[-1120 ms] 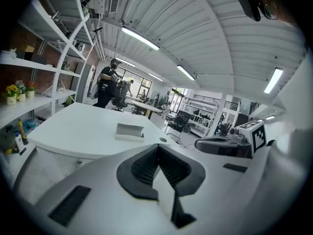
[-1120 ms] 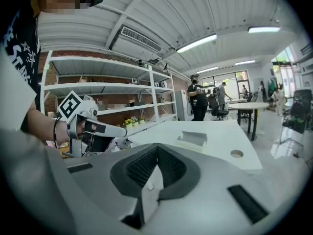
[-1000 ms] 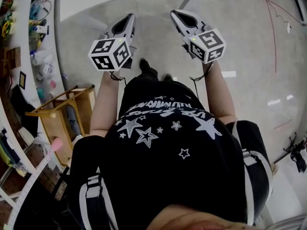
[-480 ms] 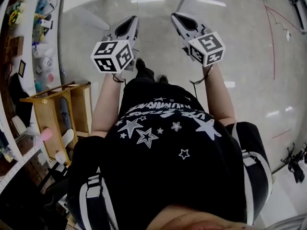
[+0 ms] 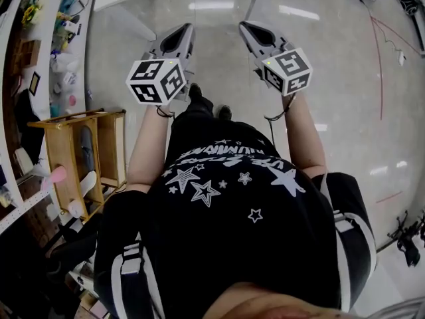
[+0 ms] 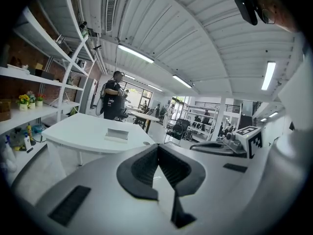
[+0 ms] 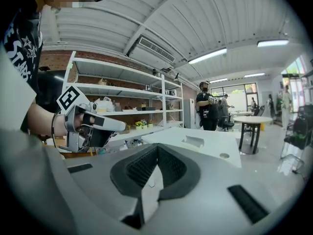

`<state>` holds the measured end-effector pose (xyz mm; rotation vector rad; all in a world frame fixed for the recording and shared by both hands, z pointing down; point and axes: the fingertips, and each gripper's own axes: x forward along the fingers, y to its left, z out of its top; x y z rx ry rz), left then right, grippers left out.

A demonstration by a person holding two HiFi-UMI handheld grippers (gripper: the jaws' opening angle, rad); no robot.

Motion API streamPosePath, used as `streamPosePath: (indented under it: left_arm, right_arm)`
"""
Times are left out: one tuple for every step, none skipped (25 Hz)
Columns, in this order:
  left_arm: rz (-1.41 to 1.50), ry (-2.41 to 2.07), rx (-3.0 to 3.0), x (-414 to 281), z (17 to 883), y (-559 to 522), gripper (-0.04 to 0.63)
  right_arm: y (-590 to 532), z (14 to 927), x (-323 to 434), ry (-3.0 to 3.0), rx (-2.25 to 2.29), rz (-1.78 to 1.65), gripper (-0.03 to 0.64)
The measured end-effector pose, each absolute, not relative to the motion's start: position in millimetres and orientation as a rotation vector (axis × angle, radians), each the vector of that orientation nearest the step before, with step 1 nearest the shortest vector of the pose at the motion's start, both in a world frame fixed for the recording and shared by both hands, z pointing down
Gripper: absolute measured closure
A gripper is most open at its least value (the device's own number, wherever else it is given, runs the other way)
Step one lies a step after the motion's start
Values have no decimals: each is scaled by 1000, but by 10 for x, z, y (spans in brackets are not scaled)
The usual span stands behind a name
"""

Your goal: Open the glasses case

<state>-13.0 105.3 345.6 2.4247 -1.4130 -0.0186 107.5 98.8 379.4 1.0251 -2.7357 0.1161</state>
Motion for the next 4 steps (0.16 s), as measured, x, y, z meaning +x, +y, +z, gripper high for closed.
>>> streamPosePath:
  left_arm:
    - [-22, -1411, 2424, -123, 3450, 1077, 584]
    - [-22, -1410, 2424, -113, 3448, 1101, 584]
    - [-18, -1409, 2425, -100, 3451, 1125, 584]
    - [-13, -1408, 2425, -87, 3456, 1151, 584]
  right_arm:
    - [1008, 3793, 1077, -2738, 1024, 115, 609]
    - [1031, 3794, 1079, -2740, 1022, 115, 609]
    - [1055, 3796, 1083, -2742, 1020, 116, 609]
    - [1080, 3799, 1086, -2744, 1018, 117, 609]
